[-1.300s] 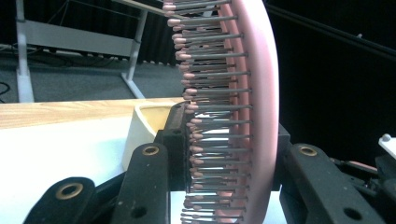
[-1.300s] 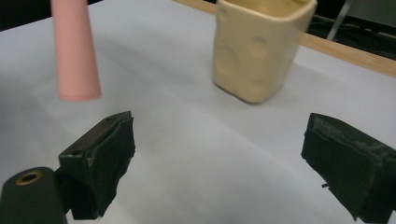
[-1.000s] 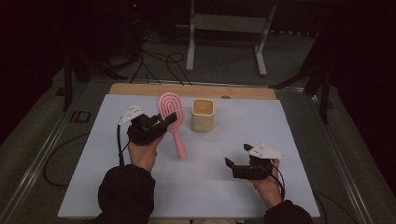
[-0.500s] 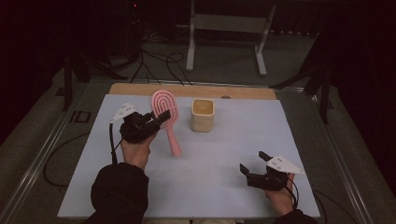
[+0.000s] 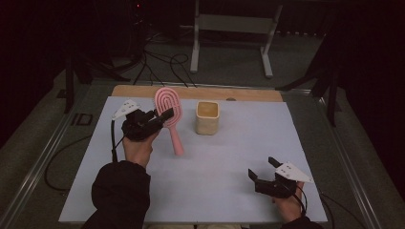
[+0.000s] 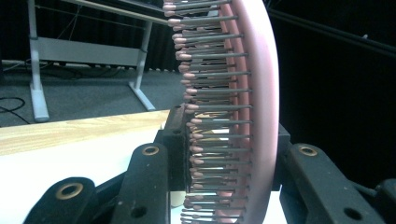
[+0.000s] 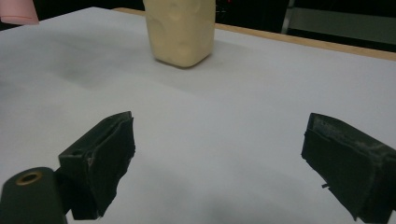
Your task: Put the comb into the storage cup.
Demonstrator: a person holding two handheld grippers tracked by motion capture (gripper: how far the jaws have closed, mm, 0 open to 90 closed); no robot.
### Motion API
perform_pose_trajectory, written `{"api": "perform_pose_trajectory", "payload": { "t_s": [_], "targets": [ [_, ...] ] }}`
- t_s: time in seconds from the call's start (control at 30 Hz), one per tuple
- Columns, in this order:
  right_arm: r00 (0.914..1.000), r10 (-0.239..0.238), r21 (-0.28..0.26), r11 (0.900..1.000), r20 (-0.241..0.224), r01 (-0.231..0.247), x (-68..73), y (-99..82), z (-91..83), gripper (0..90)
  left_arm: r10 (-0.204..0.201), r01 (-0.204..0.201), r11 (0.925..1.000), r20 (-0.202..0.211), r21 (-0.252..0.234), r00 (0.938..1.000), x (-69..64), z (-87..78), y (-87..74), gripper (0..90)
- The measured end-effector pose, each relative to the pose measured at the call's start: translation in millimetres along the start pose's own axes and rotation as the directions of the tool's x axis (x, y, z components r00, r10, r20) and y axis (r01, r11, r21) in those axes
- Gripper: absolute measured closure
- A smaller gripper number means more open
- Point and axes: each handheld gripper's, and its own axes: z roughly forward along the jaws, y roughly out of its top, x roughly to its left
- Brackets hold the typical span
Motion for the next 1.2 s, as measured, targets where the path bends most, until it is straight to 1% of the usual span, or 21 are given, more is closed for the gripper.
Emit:
{"api": "perform_pose_trajectory", "payload": {
  "t_s": [0.1, 0.13, 0.2, 0.33, 0.43, 0.47, 0.57, 0.73, 0.8, 0.97, 1.0, 1.2],
  "targets": [
    [1.0000, 0.006, 0.000, 1.0000, 0.005, -0.006, -2.3, -0.4, -0.5, 9.1, 0.000, 0.000, 1.0000, 0.008, 0.001, 1.0000, 0.5, 2.3, 2.3, 64.9],
    [0.9998, 0.016, -0.001, 0.9999, 0.010, -0.016, -4.7, -0.7, -1.4, 9.1, -0.002, 0.002, 1.0000, 0.021, -0.007, 0.9998, 0.8, 4.0, 4.2, 64.9],
    [0.9996, 0.023, -0.007, 0.9997, 0.015, -0.023, -6.3, -0.6, -2.4, 9.1, 0.003, -0.003, 1.0000, 0.026, -0.008, 0.9997, 0.4, 5.8, 6.2, 64.9],
    [0.9996, 0.024, -0.012, 0.9996, 0.013, -0.024, -6.7, -0.8, -2.7, 9.2, 0.010, -0.010, 0.9999, 0.026, -0.005, 0.9996, -0.2, 8.9, 9.3, 64.9],
    [0.9998, 0.017, -0.005, 0.9998, 0.014, -0.017, -6.0, -0.8, -2.4, 9.2, 0.006, -0.006, 1.0000, 0.025, -0.005, 0.9997, -0.2, 10.4, 10.5, 64.9],
    [0.9998, 0.017, -0.006, 0.9998, 0.007, -0.017, -5.8, -0.8, -2.7, 9.2, 0.003, -0.003, 1.0000, 0.030, -0.007, 0.9996, -0.5, 11.4, 11.9, 64.9],
    [0.9998, 0.020, -0.010, 0.9998, 0.006, -0.020, -5.9, -0.6, -3.4, 9.2, 0.008, -0.008, 0.9999, 0.029, -0.008, 0.9995, -1.6, 12.7, 13.9, 64.9],
    [0.9998, 0.020, -0.012, 0.9997, 0.004, -0.020, -5.1, 0.0, -4.4, 9.2, 0.027, -0.027, 0.9996, 0.022, -0.007, 0.9994, -4.2, 15.6, 20.7, 64.9],
    [0.9996, 0.027, -0.015, 0.9995, 0.003, -0.027, -4.6, 0.0, -5.7, 9.2, 0.035, -0.035, 0.9994, 0.016, -0.006, 0.9993, -4.8, 16.7, 22.6, 64.9],
    [0.9995, 0.031, -0.020, 0.9993, 0.007, -0.031, -5.8, -0.9, -7.8, 9.1, 0.034, -0.034, 0.9994, 0.001, -0.008, 0.9994, -4.9, 20.5, 25.4, 64.9],
    [0.9995, 0.030, -0.023, 0.9993, 0.007, -0.030, -5.6, -1.3, -7.8, 9.2, 0.033, -0.033, 0.9994, -0.009, -0.008, 0.9994, -4.8, 22.8, 26.8, 64.9],
    [0.9995, 0.031, -0.015, 0.9994, -0.002, -0.031, -3.9, -2.1, -5.7, 9.2, 0.038, -0.039, 0.9992, -0.026, -0.006, 0.9989, -4.8, 29.2, 32.6, 64.9]
  ]
}}
